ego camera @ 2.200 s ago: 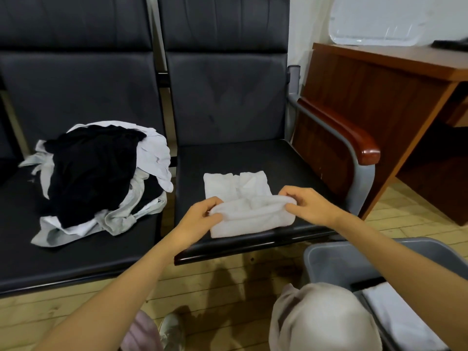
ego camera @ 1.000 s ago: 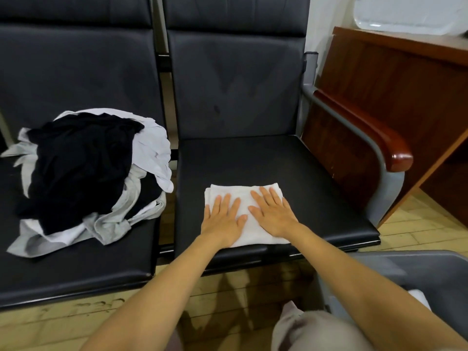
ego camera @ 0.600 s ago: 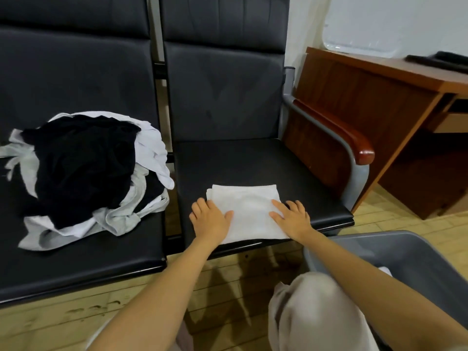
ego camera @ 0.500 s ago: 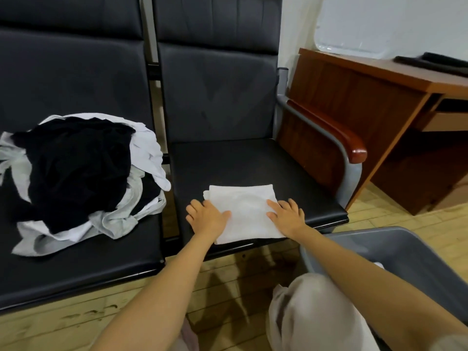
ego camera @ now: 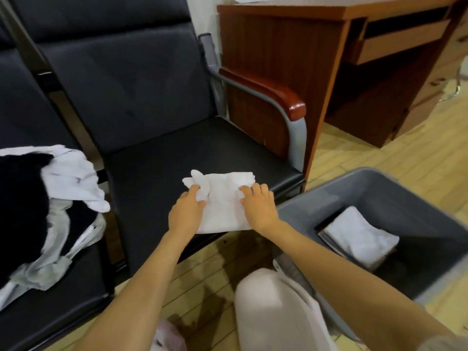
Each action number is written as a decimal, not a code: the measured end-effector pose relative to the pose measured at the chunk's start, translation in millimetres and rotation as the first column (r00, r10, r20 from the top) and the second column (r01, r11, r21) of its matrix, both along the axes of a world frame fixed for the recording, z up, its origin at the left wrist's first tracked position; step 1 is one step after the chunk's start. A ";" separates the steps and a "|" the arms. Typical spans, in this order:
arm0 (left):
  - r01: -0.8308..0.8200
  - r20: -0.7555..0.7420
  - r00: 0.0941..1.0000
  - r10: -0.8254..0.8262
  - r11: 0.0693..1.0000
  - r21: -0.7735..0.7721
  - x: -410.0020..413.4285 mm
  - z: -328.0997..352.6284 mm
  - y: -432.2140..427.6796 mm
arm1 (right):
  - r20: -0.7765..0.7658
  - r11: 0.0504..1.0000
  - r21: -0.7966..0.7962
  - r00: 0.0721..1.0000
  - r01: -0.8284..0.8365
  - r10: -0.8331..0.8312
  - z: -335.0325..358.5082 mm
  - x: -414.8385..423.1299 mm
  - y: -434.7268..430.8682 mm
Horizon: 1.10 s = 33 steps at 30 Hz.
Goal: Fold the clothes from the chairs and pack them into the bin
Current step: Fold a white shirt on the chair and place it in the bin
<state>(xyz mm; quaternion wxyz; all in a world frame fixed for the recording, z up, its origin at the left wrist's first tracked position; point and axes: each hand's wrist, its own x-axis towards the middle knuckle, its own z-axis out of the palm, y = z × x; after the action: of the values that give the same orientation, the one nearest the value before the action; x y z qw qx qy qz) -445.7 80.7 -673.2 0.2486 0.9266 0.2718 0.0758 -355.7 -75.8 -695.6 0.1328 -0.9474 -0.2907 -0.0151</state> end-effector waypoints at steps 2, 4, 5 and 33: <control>0.088 -0.029 0.996 -0.086 0.994 0.060 17.1 -3.2 -29.2 | 0.005 0.998 0.045 0.999 0.036 -0.037 -3.6 16.9 -34.2; 0.180 -0.056 0.983 -0.174 0.975 0.130 36.8 -5.9 -65.9 | 0.002 0.992 0.109 0.998 0.069 -0.070 -9.6 34.0 -74.4; 0.215 -0.069 0.976 -0.206 0.964 0.158 47.4 -6.0 -85.4 | -0.013 0.986 0.147 0.997 0.081 -0.080 -13.5 41.2 -95.7; 0.615 -0.510 0.554 -0.659 0.736 -0.283 306.9 -180.7 -353.5 | -0.620 0.708 -0.212 0.467 0.673 -0.630 -179.2 163.6 -366.0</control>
<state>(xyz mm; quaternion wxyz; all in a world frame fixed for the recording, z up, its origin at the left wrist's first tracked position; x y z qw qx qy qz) -138.8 -272.8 -853.8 0.1967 0.9285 -0.0174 -0.3145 -192.1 -441.8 -874.8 0.2385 -0.9228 0.1585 0.2578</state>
